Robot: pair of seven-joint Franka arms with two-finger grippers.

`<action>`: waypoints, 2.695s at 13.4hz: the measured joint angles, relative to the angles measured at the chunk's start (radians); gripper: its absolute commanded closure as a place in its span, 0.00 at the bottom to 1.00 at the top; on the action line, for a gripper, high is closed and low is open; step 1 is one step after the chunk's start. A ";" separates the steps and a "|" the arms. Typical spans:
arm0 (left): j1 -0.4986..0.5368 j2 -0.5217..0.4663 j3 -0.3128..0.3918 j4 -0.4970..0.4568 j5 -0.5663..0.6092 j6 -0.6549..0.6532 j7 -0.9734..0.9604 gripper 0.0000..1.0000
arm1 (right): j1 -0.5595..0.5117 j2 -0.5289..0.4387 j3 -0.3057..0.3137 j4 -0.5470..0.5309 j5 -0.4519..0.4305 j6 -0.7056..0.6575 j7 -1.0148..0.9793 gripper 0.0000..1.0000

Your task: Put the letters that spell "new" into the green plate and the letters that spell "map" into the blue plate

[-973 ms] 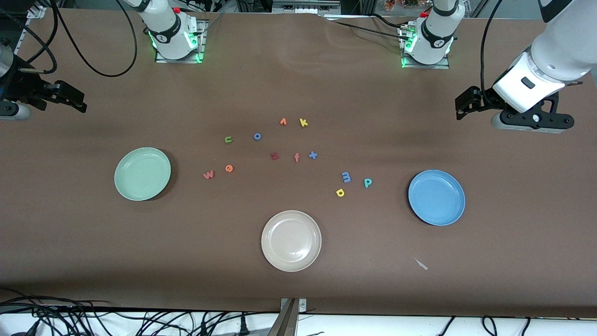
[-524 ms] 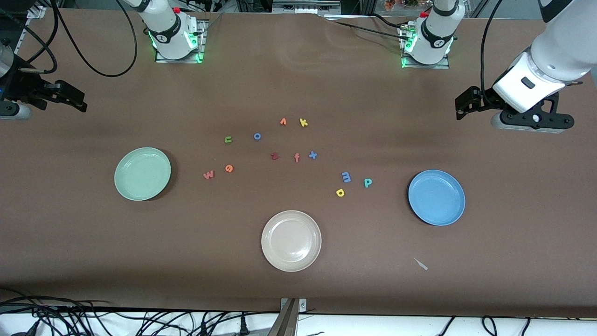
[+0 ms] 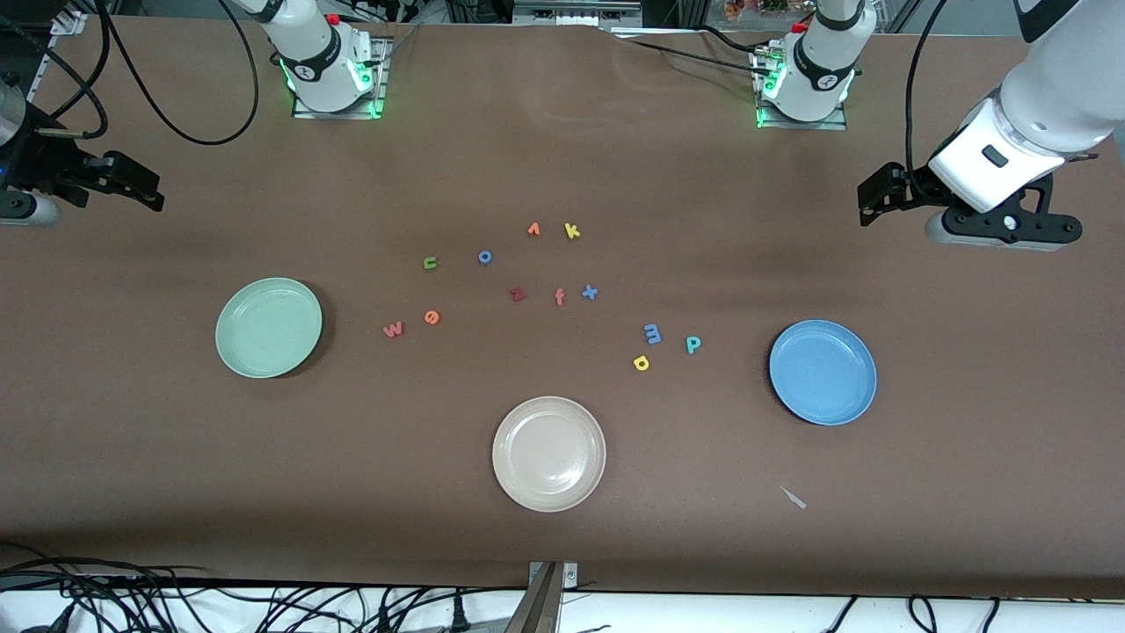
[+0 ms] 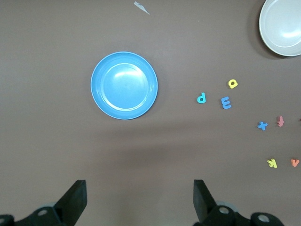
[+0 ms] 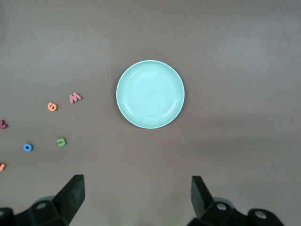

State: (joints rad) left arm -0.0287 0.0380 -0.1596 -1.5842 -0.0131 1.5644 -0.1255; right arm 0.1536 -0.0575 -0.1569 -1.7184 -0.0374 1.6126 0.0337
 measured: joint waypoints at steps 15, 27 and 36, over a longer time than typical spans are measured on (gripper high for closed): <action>0.000 0.000 0.000 0.000 0.000 0.000 0.000 0.00 | 0.002 0.006 0.000 0.000 0.029 -0.001 0.000 0.00; -0.024 0.006 -0.005 0.001 0.000 0.000 -0.001 0.00 | 0.079 0.147 0.011 0.000 0.075 0.004 0.002 0.00; -0.035 0.235 -0.069 -0.003 0.000 0.120 -0.006 0.00 | 0.177 0.194 0.087 -0.120 0.089 0.212 0.160 0.00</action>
State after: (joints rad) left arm -0.0633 0.2734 -0.2289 -1.5874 -0.0131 1.6845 -0.1311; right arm 0.3302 0.1362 -0.0700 -1.8384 0.0520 1.8241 0.1941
